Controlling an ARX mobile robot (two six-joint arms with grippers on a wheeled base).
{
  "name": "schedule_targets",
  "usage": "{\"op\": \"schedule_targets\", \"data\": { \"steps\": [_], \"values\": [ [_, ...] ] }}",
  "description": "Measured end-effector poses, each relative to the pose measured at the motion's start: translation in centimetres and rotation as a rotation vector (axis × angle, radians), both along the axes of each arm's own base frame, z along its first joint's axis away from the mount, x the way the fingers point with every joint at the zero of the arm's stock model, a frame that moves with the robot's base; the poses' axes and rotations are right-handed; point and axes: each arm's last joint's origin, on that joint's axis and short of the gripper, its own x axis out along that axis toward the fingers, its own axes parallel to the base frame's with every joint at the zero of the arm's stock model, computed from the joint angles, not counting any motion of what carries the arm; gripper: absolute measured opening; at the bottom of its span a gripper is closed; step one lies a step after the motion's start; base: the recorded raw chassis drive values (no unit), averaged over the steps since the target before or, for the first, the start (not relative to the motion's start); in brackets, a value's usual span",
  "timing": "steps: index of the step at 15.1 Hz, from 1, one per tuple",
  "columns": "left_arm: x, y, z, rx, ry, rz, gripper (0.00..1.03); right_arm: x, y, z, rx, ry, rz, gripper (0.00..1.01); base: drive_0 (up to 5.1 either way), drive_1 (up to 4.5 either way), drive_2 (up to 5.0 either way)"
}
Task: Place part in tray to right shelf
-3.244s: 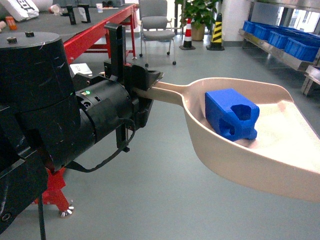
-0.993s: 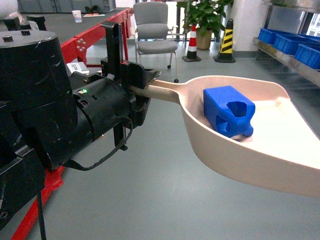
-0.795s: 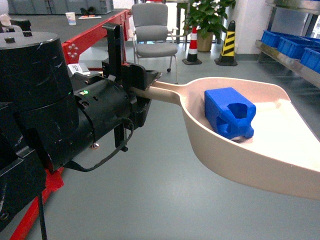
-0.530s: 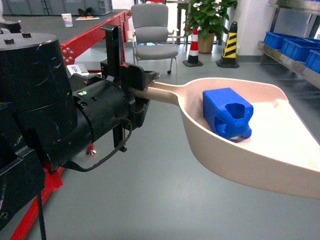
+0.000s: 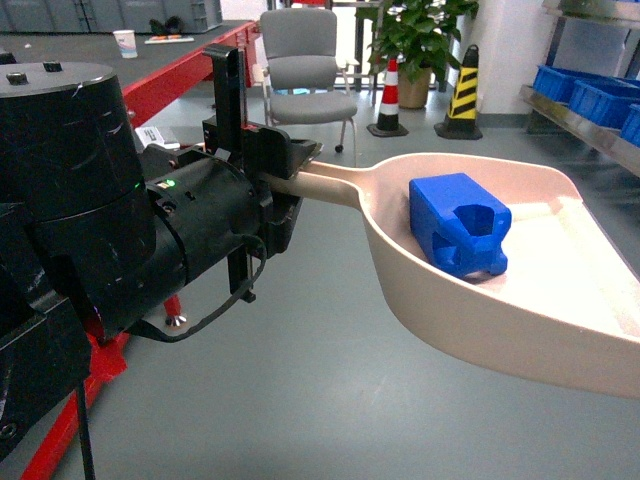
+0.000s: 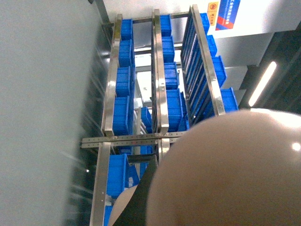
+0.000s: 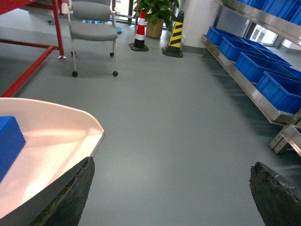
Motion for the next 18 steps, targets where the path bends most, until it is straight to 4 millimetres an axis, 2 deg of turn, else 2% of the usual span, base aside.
{"op": "schedule_targets", "data": {
  "steps": [16,18],
  "values": [
    [0.0,0.01,0.01,0.0,-0.001,0.003,0.13,0.0,0.0,0.01,0.0,-0.001,0.0,0.98,0.0,4.32,-4.3],
    [0.0,0.02,-0.01,0.001,0.001,0.003,0.13,0.0,0.0,-0.02,0.0,0.002,0.0,0.98,-1.0,1.18,-3.1]
  ]
}}
